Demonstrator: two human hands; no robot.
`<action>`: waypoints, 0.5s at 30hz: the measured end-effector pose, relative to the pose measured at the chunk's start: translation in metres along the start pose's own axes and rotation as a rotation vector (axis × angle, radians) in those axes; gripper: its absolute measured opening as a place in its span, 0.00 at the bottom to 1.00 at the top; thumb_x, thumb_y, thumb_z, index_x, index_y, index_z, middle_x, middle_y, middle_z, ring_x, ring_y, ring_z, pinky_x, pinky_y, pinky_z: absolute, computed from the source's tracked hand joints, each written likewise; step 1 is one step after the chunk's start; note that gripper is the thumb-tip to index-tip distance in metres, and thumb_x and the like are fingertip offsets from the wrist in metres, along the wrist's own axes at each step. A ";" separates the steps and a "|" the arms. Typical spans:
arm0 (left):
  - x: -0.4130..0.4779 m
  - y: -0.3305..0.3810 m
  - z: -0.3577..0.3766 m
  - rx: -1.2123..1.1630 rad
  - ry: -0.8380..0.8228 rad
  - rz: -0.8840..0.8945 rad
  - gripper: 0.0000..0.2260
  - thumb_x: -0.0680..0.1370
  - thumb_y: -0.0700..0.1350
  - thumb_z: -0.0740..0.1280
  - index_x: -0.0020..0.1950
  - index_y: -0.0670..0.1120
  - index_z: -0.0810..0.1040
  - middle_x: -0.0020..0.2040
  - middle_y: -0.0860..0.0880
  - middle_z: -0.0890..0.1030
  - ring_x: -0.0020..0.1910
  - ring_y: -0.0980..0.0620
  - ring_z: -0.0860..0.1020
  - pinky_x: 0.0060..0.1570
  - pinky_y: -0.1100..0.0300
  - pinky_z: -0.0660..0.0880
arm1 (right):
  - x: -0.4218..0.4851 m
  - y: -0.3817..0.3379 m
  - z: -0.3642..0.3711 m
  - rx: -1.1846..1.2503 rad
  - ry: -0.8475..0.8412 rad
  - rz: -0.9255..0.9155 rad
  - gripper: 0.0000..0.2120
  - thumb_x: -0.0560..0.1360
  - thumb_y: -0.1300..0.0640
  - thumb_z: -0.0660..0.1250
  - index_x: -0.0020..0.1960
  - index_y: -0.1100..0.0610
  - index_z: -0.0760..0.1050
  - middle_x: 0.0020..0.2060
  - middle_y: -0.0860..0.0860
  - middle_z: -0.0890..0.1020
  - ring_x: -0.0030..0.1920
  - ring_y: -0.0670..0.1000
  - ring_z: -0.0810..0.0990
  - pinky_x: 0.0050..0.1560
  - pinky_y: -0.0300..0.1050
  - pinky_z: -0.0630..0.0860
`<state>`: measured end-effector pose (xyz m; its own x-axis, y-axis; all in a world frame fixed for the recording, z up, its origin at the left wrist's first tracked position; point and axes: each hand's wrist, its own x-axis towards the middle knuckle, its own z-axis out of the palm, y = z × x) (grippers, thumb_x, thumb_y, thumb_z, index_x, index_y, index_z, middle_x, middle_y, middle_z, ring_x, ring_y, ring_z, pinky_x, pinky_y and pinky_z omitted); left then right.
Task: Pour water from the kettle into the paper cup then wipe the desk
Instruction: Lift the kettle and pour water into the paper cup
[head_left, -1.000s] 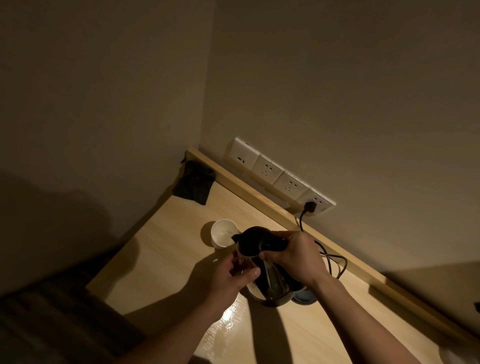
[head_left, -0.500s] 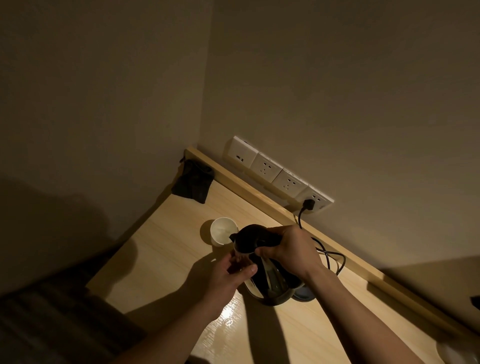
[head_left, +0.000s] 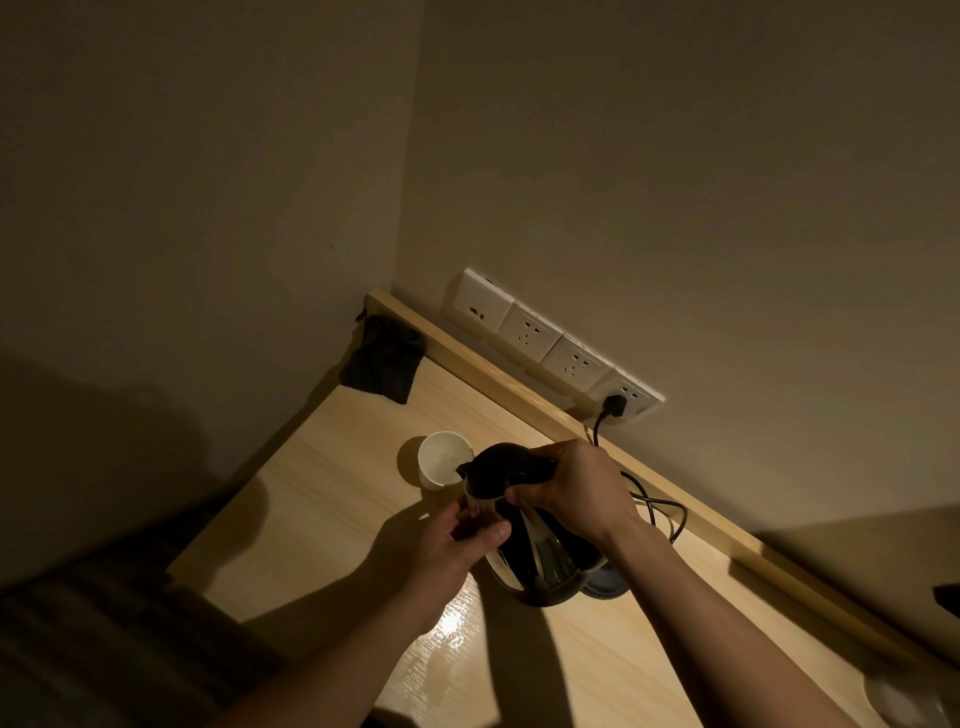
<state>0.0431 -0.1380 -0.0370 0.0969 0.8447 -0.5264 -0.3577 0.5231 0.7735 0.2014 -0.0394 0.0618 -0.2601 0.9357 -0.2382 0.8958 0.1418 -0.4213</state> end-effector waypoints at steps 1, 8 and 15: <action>0.000 0.000 0.000 0.002 -0.001 0.001 0.26 0.68 0.53 0.79 0.65 0.52 0.82 0.59 0.51 0.88 0.62 0.52 0.84 0.67 0.45 0.78 | 0.000 0.000 0.000 -0.003 -0.003 -0.002 0.25 0.70 0.43 0.80 0.64 0.53 0.83 0.55 0.49 0.87 0.44 0.43 0.81 0.40 0.33 0.75; -0.001 0.001 0.000 0.000 -0.020 -0.011 0.26 0.69 0.53 0.79 0.65 0.52 0.82 0.59 0.51 0.87 0.63 0.52 0.83 0.68 0.46 0.77 | 0.003 -0.001 -0.001 -0.017 -0.012 0.008 0.25 0.70 0.43 0.80 0.63 0.53 0.83 0.54 0.49 0.88 0.47 0.45 0.84 0.43 0.39 0.81; -0.001 0.004 0.001 -0.007 -0.007 -0.033 0.23 0.68 0.54 0.79 0.62 0.53 0.83 0.57 0.53 0.88 0.61 0.53 0.84 0.61 0.52 0.78 | 0.005 -0.002 -0.003 -0.041 -0.005 0.006 0.24 0.70 0.42 0.80 0.62 0.52 0.84 0.52 0.48 0.88 0.46 0.45 0.84 0.44 0.44 0.84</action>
<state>0.0424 -0.1369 -0.0333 0.1153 0.8280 -0.5487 -0.3606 0.5496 0.7536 0.1992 -0.0338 0.0638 -0.2564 0.9351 -0.2446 0.9113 0.1496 -0.3835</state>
